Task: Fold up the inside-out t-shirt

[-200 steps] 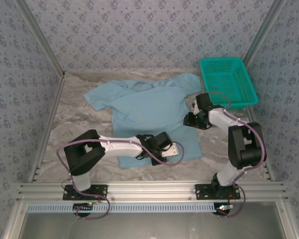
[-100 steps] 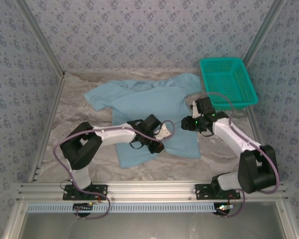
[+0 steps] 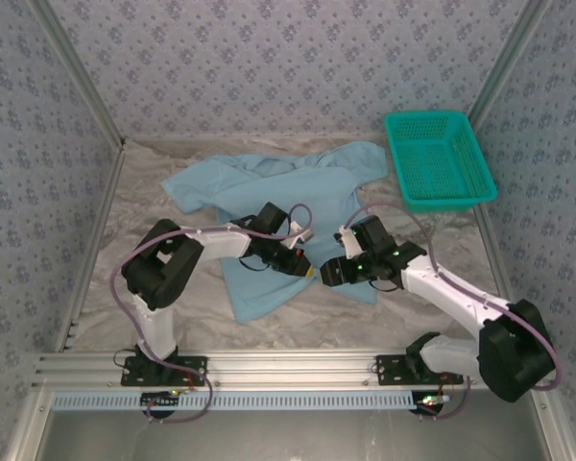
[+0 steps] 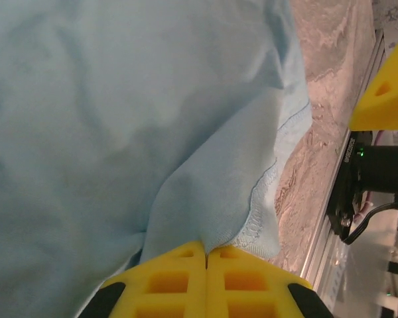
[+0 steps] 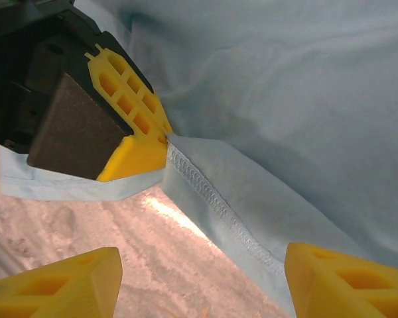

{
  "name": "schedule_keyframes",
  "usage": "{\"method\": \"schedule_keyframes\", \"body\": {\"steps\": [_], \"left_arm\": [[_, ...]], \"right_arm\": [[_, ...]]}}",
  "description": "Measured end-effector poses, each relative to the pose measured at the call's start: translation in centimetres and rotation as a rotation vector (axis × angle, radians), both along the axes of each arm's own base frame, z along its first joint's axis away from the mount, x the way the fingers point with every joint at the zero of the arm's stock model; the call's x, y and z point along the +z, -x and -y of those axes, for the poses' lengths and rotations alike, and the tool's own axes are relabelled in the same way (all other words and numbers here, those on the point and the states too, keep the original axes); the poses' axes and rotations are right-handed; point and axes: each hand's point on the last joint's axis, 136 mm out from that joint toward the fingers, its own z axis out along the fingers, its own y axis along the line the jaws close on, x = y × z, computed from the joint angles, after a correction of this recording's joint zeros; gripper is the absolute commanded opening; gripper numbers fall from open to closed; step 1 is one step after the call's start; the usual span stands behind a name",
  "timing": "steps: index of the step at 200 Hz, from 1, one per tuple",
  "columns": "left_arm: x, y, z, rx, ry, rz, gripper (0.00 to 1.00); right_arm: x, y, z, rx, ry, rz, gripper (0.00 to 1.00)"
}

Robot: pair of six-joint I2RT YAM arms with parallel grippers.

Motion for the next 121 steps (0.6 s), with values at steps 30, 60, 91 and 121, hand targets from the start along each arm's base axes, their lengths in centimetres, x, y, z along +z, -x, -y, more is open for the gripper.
{"method": "schedule_keyframes", "body": {"steps": [30,60,91,121], "left_arm": [[-0.5,-0.8,-0.4,0.044,0.009,-0.072,0.0],[0.0,-1.8,-0.3,0.066,0.039,-0.109,0.01],[0.2,-2.1,-0.4,0.075,0.053,-0.138,0.05],[0.2,-2.3,-0.6,0.078,0.052,-0.136,0.17]], "right_arm": [[-2.8,0.1,-0.4,0.032,0.093,-0.021,0.73],[-5.1,0.0,-0.4,0.05,0.171,-0.035,0.67],[-6.2,-1.2,0.1,0.038,0.244,-0.006,0.38],[-5.9,-3.1,0.4,0.016,0.263,0.027,0.12]]}}
